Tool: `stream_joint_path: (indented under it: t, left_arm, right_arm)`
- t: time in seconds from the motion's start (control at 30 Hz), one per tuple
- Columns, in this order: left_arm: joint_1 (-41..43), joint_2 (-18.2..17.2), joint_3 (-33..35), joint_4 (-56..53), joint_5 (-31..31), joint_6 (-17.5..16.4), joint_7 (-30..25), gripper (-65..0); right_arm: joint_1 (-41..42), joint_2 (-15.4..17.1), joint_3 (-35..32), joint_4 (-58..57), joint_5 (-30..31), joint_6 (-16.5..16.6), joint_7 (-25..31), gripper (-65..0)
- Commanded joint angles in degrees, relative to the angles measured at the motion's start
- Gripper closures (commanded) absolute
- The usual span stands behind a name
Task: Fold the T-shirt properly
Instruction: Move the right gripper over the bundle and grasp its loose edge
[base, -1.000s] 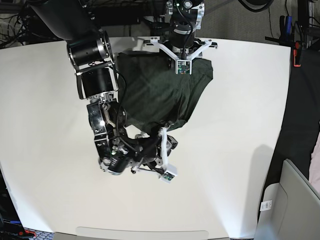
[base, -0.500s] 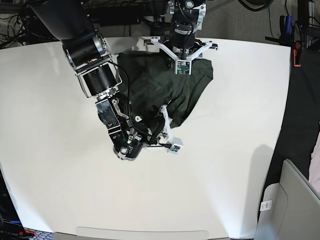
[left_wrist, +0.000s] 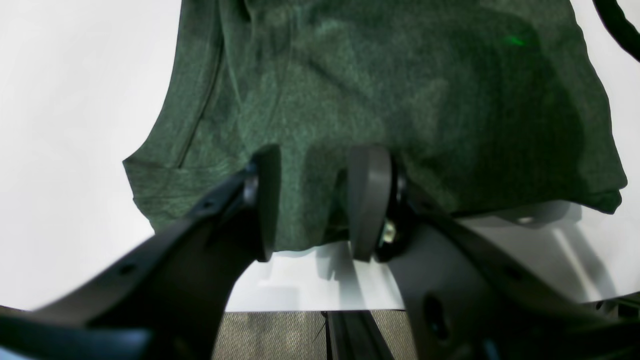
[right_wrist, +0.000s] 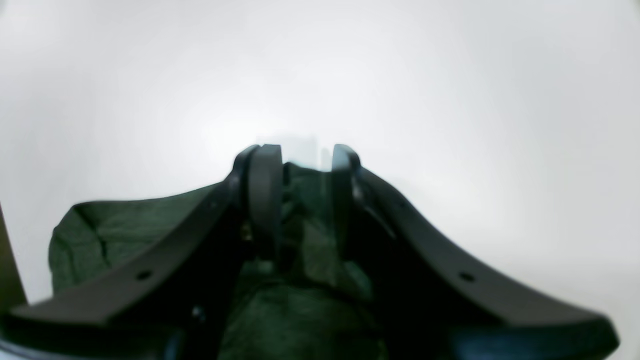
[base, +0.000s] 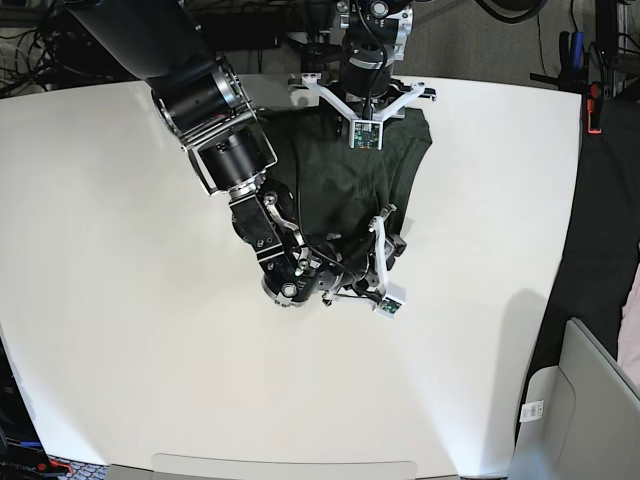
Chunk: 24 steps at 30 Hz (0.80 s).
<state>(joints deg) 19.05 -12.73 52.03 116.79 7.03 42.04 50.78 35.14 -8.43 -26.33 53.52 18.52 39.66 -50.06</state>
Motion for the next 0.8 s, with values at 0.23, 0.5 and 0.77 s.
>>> stream_joint_path:
  t: [0.23, 0.5, 0.77]
  left_arm:
    - [3.41, -0.67, 2.17, 1.32, 0.58, -2.04, -1.33, -20.4]
    - [4.56, -1.73, 2.34, 1.32, 0.49, -2.04, 4.47, -20.3]
    - [3.15, -1.82, 1.73, 1.23, 0.84, -3.76, 5.0, -20.3]
  right_arm:
    - [1.83, -0.57, 0.44, 1.47, 0.86, 0.34, 5.98, -17.9]
    - [1.57, 5.04, 2.46, 12.64, 0.77, 0.34, -0.97, -17.7]
    - [-0.28, 10.32, 2.02, 10.88, 0.69, 0.34, -1.59, -17.7]
